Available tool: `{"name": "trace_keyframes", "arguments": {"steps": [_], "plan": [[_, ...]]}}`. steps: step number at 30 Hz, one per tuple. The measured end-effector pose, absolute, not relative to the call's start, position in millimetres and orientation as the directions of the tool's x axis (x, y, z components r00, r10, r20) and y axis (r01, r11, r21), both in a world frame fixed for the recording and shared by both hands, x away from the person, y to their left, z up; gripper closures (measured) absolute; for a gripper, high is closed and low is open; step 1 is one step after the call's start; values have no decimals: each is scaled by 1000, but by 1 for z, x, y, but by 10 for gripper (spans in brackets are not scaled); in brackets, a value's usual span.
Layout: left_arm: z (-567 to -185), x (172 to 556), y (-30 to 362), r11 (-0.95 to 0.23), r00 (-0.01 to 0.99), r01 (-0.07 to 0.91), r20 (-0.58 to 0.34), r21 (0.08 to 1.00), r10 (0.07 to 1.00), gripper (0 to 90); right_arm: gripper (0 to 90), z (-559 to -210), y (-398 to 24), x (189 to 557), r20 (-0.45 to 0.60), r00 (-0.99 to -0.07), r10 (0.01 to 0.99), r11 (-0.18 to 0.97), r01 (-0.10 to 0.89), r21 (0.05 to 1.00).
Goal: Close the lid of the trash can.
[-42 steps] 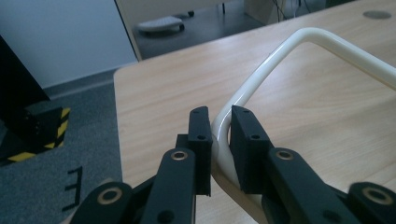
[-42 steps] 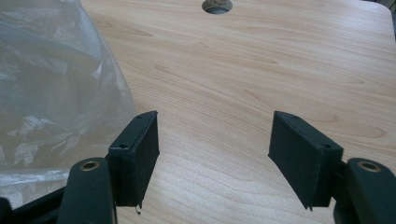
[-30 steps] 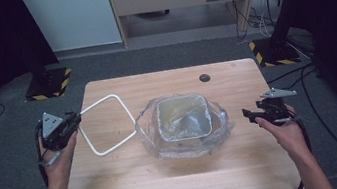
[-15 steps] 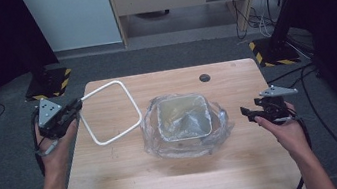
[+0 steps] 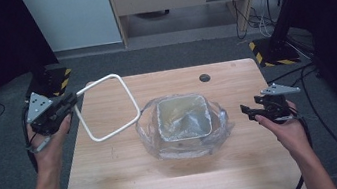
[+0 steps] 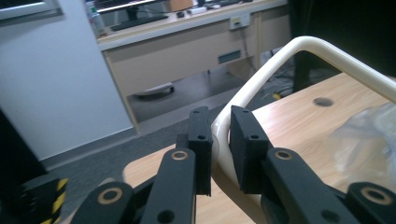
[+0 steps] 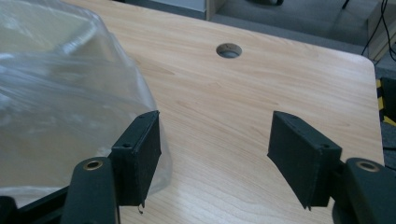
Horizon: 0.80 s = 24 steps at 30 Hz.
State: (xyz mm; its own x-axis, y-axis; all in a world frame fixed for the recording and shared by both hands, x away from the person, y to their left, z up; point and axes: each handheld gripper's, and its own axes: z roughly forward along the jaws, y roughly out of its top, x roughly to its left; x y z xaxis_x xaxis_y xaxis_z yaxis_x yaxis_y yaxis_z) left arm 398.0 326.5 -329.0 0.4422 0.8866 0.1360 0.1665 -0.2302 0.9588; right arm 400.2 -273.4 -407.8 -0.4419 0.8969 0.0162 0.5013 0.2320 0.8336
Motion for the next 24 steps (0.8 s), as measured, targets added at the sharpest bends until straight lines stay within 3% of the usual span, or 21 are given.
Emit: {"name": "trace_keyframes", "arguments": {"steps": [12, 24], "plan": [[-316, 425, 243, -315, 588, 144, 175, 938, 790, 787, 345, -373, -249, 384, 10, -519, 855, 242, 415, 877], [-328, 451, 183, -329, 673, 173, 132, 928, 728, 788, 343, -361, -227, 391, 2, -563, 827, 257, 381, 888]]}}
